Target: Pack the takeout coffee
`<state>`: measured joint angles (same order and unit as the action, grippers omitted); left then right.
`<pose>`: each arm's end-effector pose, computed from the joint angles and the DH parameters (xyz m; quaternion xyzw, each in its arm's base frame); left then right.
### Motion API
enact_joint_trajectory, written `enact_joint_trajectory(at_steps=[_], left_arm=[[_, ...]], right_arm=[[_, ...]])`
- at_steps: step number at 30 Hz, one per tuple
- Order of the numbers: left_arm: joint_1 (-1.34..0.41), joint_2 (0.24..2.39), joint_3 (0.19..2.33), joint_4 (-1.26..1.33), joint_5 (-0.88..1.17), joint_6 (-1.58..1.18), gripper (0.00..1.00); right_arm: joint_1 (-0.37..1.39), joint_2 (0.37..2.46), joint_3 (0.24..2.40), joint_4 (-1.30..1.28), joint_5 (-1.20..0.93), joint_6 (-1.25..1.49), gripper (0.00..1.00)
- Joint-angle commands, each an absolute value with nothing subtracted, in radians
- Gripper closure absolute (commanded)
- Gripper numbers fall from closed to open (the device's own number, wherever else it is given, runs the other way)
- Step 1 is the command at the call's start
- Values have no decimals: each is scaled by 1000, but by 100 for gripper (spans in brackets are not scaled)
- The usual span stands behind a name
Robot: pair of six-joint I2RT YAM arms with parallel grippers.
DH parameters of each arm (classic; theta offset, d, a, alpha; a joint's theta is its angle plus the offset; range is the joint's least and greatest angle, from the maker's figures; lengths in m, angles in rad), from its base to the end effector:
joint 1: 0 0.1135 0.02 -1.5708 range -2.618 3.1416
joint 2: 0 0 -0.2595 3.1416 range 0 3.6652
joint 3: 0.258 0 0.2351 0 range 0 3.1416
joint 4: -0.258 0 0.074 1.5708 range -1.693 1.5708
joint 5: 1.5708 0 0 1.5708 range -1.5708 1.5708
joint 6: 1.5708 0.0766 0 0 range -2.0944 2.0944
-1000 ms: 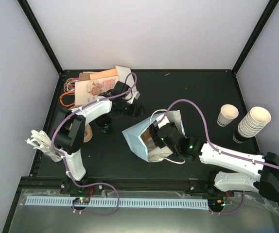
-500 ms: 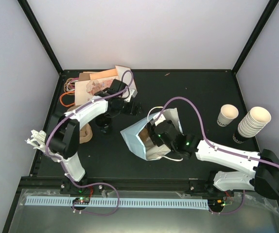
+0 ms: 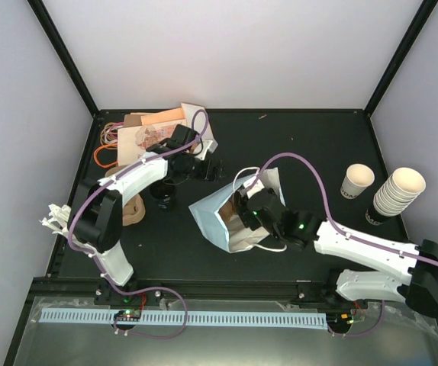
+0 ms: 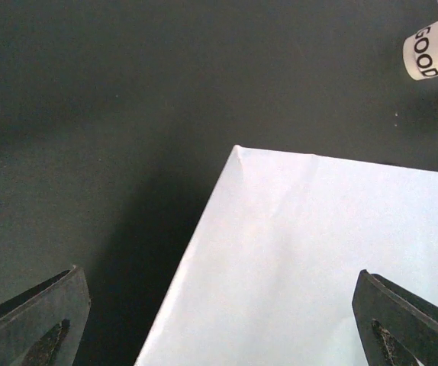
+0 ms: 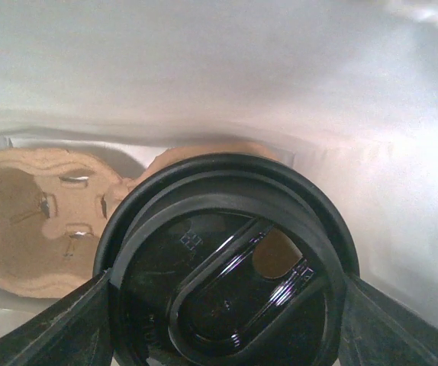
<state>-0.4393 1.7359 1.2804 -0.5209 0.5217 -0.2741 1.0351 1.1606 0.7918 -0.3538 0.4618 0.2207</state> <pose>0.3203 -0.1927 0.2070 0.1515 0.9144 -0.3299 0.1790 0.1606 0.2037 0.2312 -0.2649 0.8520 0.0665 0.4467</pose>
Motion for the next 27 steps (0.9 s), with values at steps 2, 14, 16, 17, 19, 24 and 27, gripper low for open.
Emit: enact_joint_trajectory(at_steps=[2,14,16,17,19,24,27], left_arm=[[-441,1756,1303,-488,569,-279,3],[-470,1786,1325,-497,579,-276,4],[-471,1788,1325,-498,584,-275,4],[-470,1789,1324,-499,586,-275,4],[-473,1791,1324,-498,591,-276,4],[-483,1782,1314,-493,591,-280,5],[-486,1780,1306,-489,593,-284,5]], right_arm=[[1039,1074,764,-355,486,219,55],[1112,973,691,-182,520,168,55],[1112,977,675,-141,502,161,54],[1112,985,672,-130,497,161,55],[1112,1007,669,-108,484,165,55],[1111,1050,655,-60,453,187,55],[1112,1088,648,-42,449,196,55]])
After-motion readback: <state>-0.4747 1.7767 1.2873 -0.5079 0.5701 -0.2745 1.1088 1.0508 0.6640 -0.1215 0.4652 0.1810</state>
